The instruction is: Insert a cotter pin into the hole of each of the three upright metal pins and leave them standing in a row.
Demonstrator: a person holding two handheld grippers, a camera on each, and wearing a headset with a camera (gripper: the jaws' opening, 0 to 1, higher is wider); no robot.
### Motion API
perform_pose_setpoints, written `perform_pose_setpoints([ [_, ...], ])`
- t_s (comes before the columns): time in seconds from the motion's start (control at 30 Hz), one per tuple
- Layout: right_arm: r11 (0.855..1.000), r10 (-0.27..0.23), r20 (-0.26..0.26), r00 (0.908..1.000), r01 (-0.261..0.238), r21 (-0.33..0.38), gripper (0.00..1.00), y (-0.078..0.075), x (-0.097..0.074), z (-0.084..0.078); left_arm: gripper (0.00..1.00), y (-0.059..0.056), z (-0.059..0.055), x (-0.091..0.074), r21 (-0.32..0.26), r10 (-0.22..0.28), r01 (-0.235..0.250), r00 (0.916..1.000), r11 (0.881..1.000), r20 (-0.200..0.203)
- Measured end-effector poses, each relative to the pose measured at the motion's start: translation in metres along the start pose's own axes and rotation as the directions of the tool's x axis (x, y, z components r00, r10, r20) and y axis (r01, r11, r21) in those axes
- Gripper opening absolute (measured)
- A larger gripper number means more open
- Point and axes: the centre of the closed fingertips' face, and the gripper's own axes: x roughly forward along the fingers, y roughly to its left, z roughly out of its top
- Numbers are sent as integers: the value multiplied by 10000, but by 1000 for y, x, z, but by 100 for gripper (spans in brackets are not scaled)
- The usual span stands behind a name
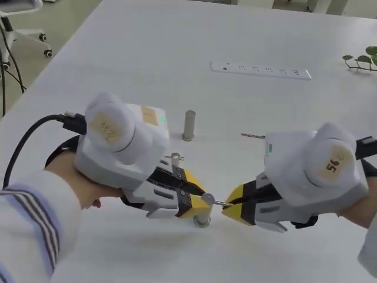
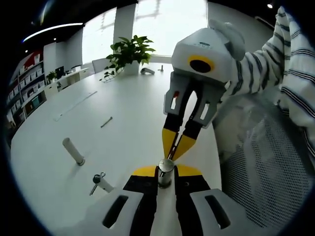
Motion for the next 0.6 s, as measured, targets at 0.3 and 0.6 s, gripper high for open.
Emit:
perform_pose_setpoints([
  [0.3, 9997, -192, 698, 9974, 201, -113, 24, -1, -2, 14, 9, 0, 0, 0, -70, 41, -41, 10000, 10000, 11],
  [0.6, 9998, -118, 657, 9978, 108, 156, 0, 1, -10, 3, 9, -1, 0, 0, -96, 46, -46, 10000, 9999, 20],
])
